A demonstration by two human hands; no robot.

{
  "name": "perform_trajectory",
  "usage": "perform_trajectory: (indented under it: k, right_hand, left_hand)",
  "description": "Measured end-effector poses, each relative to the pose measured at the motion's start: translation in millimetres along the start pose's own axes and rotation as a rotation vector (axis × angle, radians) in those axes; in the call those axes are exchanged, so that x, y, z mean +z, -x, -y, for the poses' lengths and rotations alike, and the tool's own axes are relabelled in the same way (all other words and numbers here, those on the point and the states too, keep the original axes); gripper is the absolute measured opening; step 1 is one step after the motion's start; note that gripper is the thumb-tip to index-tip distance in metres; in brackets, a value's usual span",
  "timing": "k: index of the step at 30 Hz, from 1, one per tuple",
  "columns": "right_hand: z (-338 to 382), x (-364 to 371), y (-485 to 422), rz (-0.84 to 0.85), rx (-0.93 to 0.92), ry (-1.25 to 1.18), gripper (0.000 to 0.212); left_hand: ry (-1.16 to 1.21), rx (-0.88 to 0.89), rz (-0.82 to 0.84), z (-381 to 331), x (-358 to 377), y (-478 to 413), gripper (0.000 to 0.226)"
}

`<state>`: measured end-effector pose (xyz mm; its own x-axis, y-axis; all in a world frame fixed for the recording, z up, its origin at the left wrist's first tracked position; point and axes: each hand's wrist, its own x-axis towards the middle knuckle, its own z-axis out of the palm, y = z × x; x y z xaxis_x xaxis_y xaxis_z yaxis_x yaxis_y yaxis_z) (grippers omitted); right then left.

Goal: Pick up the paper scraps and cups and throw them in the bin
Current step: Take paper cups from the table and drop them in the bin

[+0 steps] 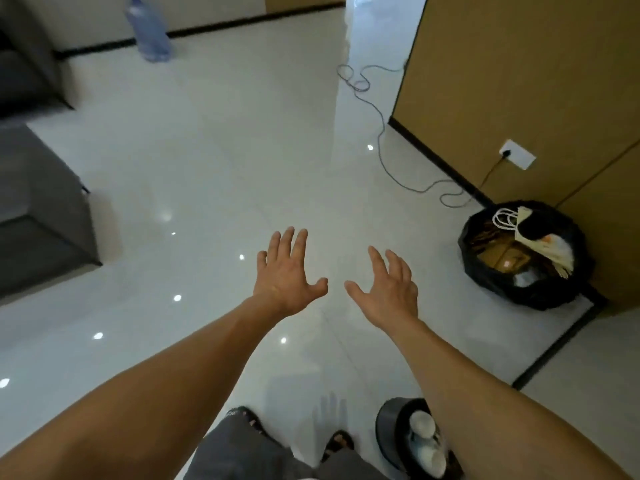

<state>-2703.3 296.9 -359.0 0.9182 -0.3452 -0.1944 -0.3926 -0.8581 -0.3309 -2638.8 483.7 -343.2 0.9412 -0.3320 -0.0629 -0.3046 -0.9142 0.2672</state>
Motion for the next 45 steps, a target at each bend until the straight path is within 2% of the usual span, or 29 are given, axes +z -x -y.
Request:
perform_trajectory:
  k: [7, 13, 18, 22, 32, 36, 45]
  right_hand:
    - [191, 7, 17, 0.021, -0.335, 0.095, 0.082]
    - [373, 48, 49, 0.037, -0.578, 0.119, 0.082]
    - [494, 90, 80, 0.106, -0.756, 0.093, 0.082]
    - [569, 118, 83, 0.143, -0.850, 0.098, 0.083]
    - [741, 184, 40, 0.252, -1.057, 0.109, 0.084]
    - [822, 203, 30, 0.289, -1.169, 0.101, 0.085]
    - [969, 276, 49, 0.395, -1.294, 0.217, 0.086]
  left_hand:
    - [0.034, -0.299, -0.196, 162, -94, 66, 0.098]
    - [0.030, -0.530, -0.346, 328, -167, 148, 0.099]
    - [0.014, -0.733, -0.366, 438, -199, 220, 0.101]
    - [0.020, -0.823, -0.390, 502, -216, 235, 0.100]
    - [0.018, -1.022, -0.385, 632, -245, 206, 0.098]
    - [0.020, -1.126, -0.438, 686, -266, 201, 0.097]
    - [0.070, -1.233, -0.438, 826, -281, 221, 0.097]
